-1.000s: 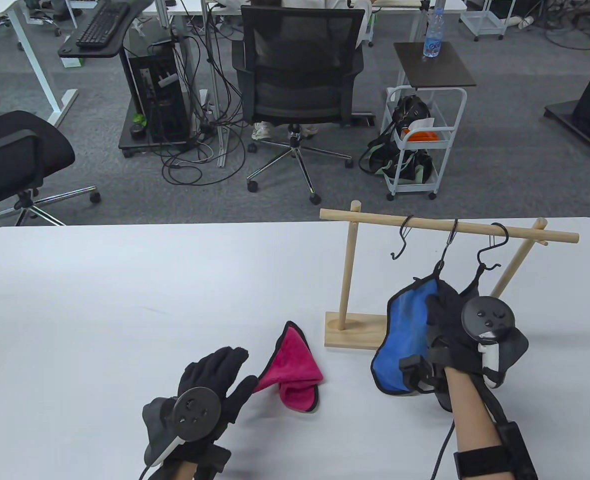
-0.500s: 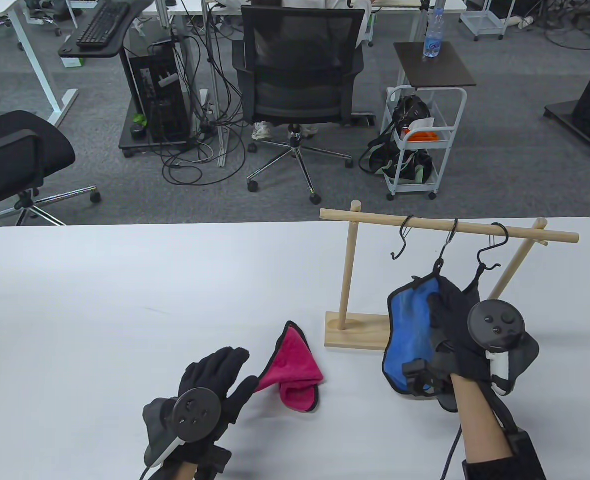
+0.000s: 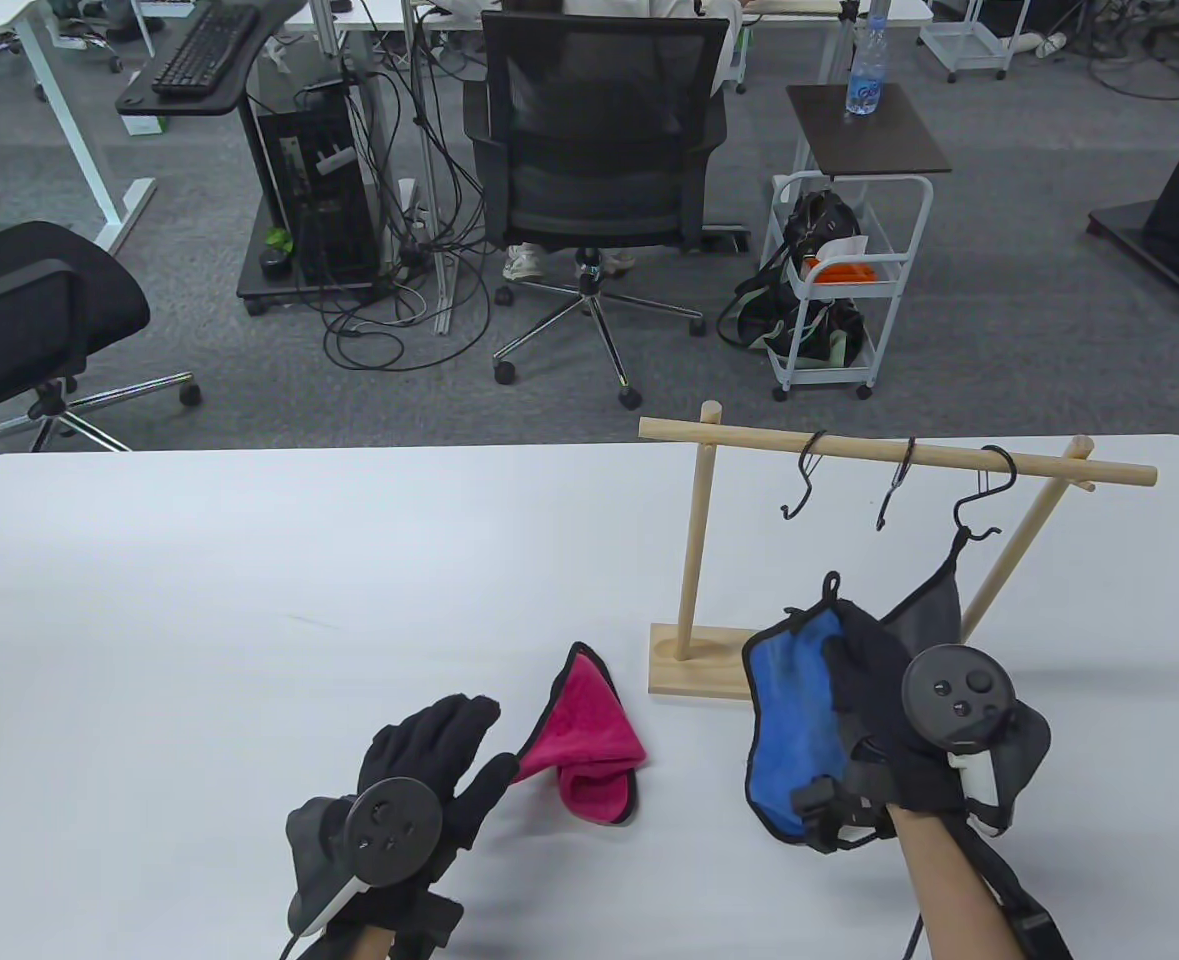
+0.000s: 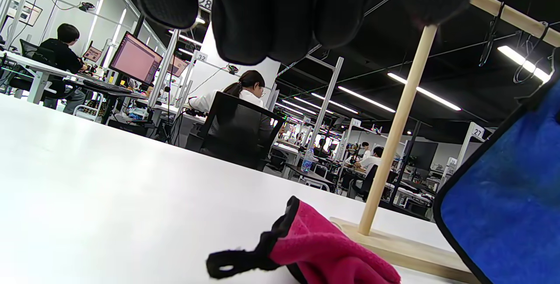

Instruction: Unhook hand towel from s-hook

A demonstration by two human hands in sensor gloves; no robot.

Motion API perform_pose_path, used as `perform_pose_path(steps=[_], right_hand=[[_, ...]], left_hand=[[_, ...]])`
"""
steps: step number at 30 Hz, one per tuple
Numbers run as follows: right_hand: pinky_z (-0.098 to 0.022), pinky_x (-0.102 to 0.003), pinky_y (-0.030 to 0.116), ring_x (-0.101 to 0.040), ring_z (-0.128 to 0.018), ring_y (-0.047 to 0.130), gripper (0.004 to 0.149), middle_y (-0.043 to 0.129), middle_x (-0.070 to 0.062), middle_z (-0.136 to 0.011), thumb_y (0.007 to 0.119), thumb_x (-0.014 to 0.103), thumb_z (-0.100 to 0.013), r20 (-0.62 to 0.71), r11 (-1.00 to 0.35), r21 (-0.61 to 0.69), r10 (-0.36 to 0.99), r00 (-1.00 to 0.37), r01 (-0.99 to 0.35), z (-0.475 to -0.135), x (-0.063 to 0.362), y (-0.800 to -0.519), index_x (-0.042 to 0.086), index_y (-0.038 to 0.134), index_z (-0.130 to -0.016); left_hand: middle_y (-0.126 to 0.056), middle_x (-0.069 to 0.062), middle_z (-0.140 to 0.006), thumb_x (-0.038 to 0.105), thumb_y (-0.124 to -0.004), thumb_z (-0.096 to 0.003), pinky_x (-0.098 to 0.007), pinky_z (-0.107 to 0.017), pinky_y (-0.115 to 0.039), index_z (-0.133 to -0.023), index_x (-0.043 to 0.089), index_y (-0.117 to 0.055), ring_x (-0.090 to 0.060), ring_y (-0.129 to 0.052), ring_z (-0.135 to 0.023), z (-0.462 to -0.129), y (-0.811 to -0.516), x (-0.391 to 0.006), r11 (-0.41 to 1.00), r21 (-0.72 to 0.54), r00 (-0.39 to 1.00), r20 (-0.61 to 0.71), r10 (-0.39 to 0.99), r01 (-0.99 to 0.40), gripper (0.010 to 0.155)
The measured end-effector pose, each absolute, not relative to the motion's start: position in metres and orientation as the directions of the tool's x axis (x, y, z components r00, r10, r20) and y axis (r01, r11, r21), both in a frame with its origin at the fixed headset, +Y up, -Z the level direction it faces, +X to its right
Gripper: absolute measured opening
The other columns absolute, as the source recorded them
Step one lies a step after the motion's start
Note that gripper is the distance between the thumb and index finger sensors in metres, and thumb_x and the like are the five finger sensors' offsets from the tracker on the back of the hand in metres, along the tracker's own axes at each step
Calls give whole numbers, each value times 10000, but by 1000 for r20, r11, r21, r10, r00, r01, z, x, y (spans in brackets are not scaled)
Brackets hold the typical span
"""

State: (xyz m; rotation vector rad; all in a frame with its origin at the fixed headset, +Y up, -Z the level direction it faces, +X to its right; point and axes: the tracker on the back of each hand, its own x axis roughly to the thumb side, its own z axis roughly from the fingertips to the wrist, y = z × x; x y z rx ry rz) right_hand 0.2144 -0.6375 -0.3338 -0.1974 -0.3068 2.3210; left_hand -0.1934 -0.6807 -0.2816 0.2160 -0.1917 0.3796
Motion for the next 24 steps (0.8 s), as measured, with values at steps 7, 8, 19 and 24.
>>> perform_pose_path(steps=[7, 8, 19, 24], right_hand=[[-577, -471, 759, -312, -674, 936, 385, 859, -167, -901, 738, 245, -653, -71, -729, -215, 676, -734, -650, -331, 210, -659, 189, 705, -1032], [-578, -471, 758, -313, -674, 936, 385, 858, -168, -902, 738, 245, -653, -74, -737, -206, 667, -741, -643, -330, 209, -661, 188, 706, -1032], [-589, -477, 752, -323, -693, 930, 387, 850, -171, -919, 735, 249, -655, -99, -832, -85, 554, -827, -548, -334, 196, -693, 195, 703, -1036], [-598, -479, 746, -327, -704, 924, 392, 842, -172, -929, 731, 255, -657, -134, -851, -33, 524, -841, -525, -341, 193, -707, 198, 695, -1043]], left_hand=[[-734, -81, -1144, 612, -634, -581, -629, -782, -593, -1109, 296, -642, -368, -782, -1033, -281, -682, -192, 904, 170, 905, 243, 348, -393, 616], [-735, -81, -1143, 612, -635, -581, -627, -783, -593, -1109, 296, -641, -365, -783, -1034, -281, -682, -192, 904, 170, 905, 243, 348, -393, 616], [-737, -80, -1142, 611, -636, -580, -629, -782, -593, -1108, 297, -643, -366, -783, -1033, -281, -682, -192, 904, 170, 905, 243, 349, -393, 614], [-741, -80, -1140, 611, -637, -580, -628, -782, -593, -1106, 293, -648, -364, -783, -1034, -281, -682, -192, 904, 170, 905, 243, 349, -393, 615]])
